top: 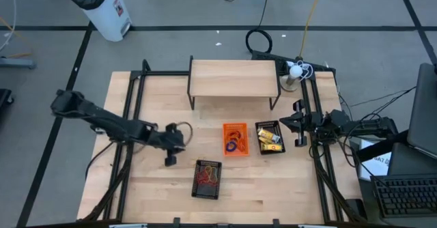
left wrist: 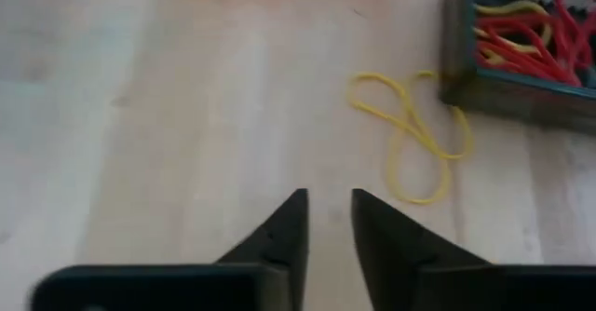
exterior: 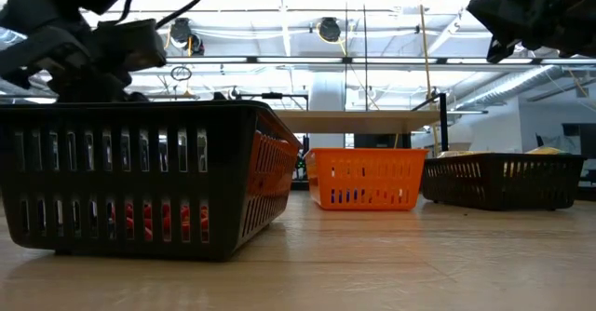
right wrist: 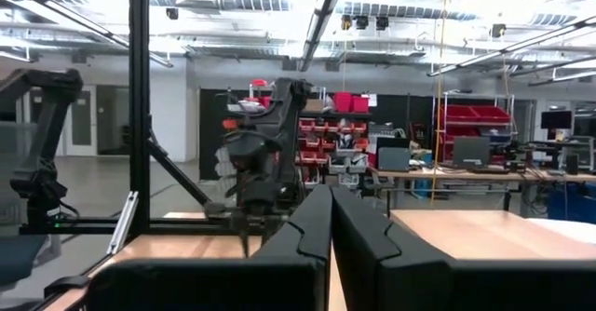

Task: Pick & Place Office Desk Supplies
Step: Put the yellow rubber band into the bottom black bin

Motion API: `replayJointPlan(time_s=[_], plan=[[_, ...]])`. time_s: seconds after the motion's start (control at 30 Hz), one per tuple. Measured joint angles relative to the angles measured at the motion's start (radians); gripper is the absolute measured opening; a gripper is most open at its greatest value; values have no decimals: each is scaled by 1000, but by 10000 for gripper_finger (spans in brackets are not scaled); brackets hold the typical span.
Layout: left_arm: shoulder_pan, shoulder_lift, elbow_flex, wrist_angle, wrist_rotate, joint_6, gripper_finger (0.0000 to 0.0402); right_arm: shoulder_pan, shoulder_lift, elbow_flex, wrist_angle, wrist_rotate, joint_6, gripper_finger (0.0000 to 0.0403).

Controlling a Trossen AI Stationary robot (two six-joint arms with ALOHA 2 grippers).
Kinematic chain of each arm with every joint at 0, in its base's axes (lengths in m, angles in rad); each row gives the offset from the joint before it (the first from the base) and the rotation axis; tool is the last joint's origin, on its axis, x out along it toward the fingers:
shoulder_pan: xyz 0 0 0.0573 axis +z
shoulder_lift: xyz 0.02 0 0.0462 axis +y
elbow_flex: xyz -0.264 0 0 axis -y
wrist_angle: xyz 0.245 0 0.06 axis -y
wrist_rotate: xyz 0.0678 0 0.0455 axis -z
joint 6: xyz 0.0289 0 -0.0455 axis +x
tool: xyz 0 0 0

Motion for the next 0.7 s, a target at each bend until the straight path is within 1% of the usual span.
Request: replayJointPlan(time_s=[0.17,0.3,0.4,0.5,0.6,0.7], plan=[[-47,156,97,6,21,12,155,0,0,0,-2,0,14,1],[-59,249,163,-2,24,46,191,0,0,0,-2,0,14,1],[-58,304,195,-4,30,60,201,0,0,0,-2,0,15,1],[-54,351,220,-31,40,58,201,0,0,0,-2,0,15,1],[-53,394,228,-43,55,48,195,0,0,0,-2,0,15,1],[-51,428,232,-42,34,37,186,0,0,0,-2,0,15,1]])
